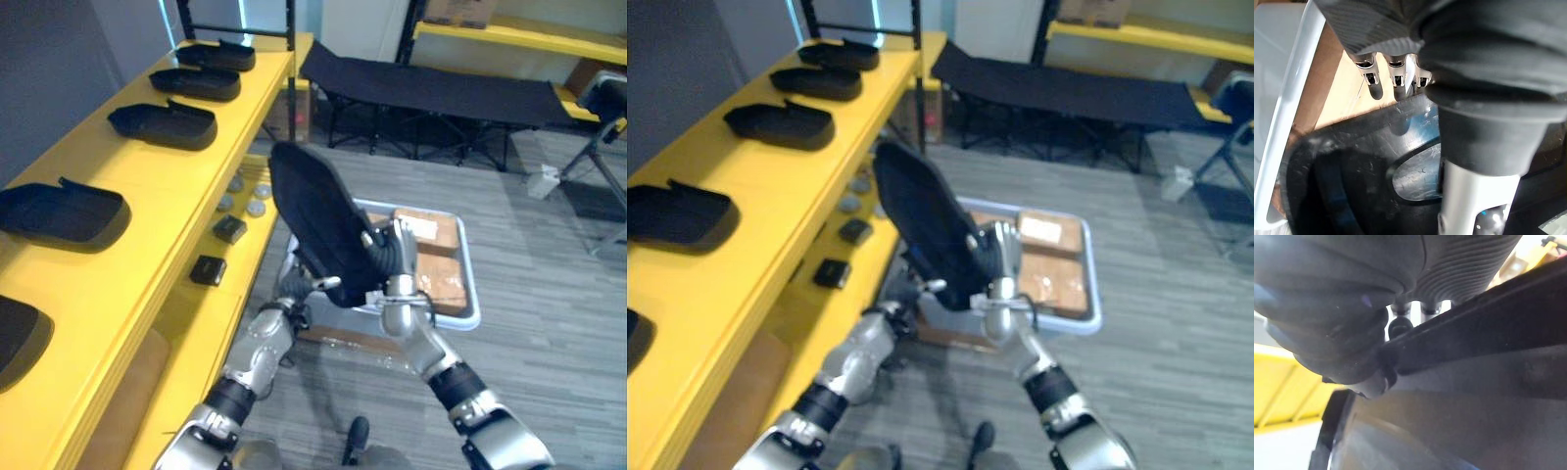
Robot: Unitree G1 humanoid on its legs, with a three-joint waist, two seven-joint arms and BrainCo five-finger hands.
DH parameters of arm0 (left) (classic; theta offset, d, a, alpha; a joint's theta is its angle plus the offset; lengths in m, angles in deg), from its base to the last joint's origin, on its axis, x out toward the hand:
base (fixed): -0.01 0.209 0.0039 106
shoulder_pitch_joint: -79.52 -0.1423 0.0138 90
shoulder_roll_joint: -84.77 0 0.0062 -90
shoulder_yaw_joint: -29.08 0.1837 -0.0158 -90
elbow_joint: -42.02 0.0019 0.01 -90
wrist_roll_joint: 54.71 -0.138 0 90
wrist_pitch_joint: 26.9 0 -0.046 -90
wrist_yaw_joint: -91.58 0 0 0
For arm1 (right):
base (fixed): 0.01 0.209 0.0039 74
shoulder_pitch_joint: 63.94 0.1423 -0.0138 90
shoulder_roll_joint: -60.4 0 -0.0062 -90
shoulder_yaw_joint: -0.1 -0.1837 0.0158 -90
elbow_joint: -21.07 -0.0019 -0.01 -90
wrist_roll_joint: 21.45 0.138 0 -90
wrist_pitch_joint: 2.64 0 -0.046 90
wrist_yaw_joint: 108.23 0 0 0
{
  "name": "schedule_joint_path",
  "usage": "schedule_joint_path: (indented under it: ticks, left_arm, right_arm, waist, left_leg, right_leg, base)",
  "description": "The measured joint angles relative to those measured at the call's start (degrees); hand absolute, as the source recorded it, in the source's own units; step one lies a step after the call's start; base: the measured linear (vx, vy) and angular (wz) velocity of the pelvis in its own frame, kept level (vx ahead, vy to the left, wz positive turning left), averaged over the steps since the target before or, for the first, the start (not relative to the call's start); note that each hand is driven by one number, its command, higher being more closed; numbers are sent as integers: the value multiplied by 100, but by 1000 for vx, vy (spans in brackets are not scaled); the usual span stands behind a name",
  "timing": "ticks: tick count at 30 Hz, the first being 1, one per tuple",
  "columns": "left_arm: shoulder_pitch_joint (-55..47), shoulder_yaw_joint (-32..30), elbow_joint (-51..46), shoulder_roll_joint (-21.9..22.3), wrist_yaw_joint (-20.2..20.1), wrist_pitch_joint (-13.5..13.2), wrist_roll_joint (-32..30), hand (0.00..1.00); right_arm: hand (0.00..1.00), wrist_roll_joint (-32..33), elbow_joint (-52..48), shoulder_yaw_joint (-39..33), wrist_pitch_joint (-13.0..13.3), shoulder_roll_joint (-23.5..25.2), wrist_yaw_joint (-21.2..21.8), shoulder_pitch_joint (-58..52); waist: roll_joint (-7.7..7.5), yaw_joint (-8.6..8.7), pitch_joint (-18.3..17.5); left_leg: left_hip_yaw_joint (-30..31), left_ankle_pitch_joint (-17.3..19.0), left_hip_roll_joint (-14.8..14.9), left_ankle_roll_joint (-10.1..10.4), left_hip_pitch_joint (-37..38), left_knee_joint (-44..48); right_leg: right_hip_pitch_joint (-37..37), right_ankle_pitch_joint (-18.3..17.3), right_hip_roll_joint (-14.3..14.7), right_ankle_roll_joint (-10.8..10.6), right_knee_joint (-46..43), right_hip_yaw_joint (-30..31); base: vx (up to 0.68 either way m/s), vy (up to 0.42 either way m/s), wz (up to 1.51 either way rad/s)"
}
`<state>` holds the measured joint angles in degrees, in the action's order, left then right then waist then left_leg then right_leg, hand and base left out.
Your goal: Walk over and take plastic housings, then place them on the shelf
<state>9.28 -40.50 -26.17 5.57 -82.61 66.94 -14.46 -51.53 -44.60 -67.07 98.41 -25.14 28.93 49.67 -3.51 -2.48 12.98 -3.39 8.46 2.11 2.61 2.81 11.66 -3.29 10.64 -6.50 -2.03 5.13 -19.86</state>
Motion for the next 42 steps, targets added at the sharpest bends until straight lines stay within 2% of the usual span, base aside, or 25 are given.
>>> schedule_joint_path:
  ticks: [5,8,14,15,26,33,40,41,42]
  left_arm:
    - [-210,10,1,8,30,-4,232,0]
    - [-210,3,1,11,94,-59,444,0]
    - [-295,-183,1,187,516,-307,942,0]
    - [-356,-188,1,209,541,-386,943,100]
    - [-482,-420,0,321,910,-480,930,100]
    - [-489,-461,0,316,919,-697,908,100]
    - [-489,-415,-100,289,761,-758,940,100]
    - [-490,-388,-167,246,741,-771,945,100]
    - [-490,-344,-202,193,702,-851,953,100]
  right_arm:
    - [100,-1,165,55,43,25,-6,-158]
    - [100,2,165,122,178,53,-88,-264]
    - [100,38,167,227,255,281,-169,-496]
    - [100,80,167,294,255,321,-198,-532]
    - [100,616,165,651,256,583,-294,-722]
    - [100,659,123,773,256,677,-475,-742]
    - [100,663,55,766,333,650,-621,-742]
    - [0,671,19,766,383,627,-631,-744]
    - [0,678,-48,768,401,612,-631,-747]
  waist:
    - [2,-9,-233]
    - [-1,-13,-248]
    - [-10,-32,-253]
    - [-16,-30,-258]
    - [-108,-56,-316]
    - [-150,-45,-343]
    - [-149,11,-343]
    - [-149,14,-343]
    - [-148,16,-343]
  left_leg:
    - [22,0,-1,0,-5,-7]
    - [27,-1,-10,-2,6,-5]
    - [30,-21,-12,9,10,-8]
    - [32,-23,-10,13,10,-10]
    - [73,-24,-10,17,16,-9]
    - [110,-23,-9,17,19,-10]
    - [84,-21,-1,20,22,-14]
    - [72,-21,4,21,23,-14]
    - [46,-19,11,25,33,-15]
  right_leg:
    - [0,-2,-1,-3,2,-23]
    - [-28,-4,-15,-4,3,-30]
    - [-37,-75,-25,-38,4,-48]
    - [-37,-91,-23,-28,4,-50]
    - [-54,-85,-25,-31,4,-94]
    - [-78,-81,-25,-29,4,-159]
    - [-74,-93,-21,-10,5,-135]
    - [-68,-97,-16,-4,5,-122]
    - [-64,-107,-8,19,5,-95]
  base:
    - [4,15,2]
    - [-29,31,2]
    - [-36,15,1]
    - [0,0,0]
    - [7,7,2]
    - [5,8,3]
    - [0,0,-1]
    - [0,0,-7]
    - [0,0,-9]
